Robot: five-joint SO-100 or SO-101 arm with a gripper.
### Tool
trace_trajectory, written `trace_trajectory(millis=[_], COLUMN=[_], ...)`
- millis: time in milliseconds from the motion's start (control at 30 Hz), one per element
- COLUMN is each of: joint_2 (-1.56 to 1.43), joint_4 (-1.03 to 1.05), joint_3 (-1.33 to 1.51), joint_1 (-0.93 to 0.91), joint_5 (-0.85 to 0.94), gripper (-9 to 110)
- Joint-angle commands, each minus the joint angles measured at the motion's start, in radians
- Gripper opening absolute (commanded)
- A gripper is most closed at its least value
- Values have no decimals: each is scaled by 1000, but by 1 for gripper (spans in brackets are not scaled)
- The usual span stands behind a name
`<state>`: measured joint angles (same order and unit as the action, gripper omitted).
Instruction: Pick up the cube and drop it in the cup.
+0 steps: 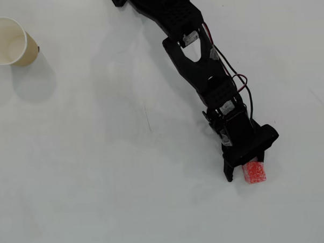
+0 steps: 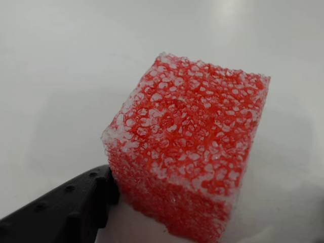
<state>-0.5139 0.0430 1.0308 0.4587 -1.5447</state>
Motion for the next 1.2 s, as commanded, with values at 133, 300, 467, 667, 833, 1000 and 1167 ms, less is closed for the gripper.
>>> trace_trajectory(millis=[133, 300, 467, 667, 833, 1000, 1167], joint_2=[-158, -118, -75, -17, 18, 37, 38], joint_4=[-37, -31, -31, -37, -43, -44, -44], joint_3=[-120, -158, -181, -233, -273, -302, -305], joint_1=[2, 5, 6, 5, 2, 0, -2], joint_5=[-3, -3, -3, -3, -3, -3, -3], gripper=[37, 37, 37, 37, 37, 37, 37])
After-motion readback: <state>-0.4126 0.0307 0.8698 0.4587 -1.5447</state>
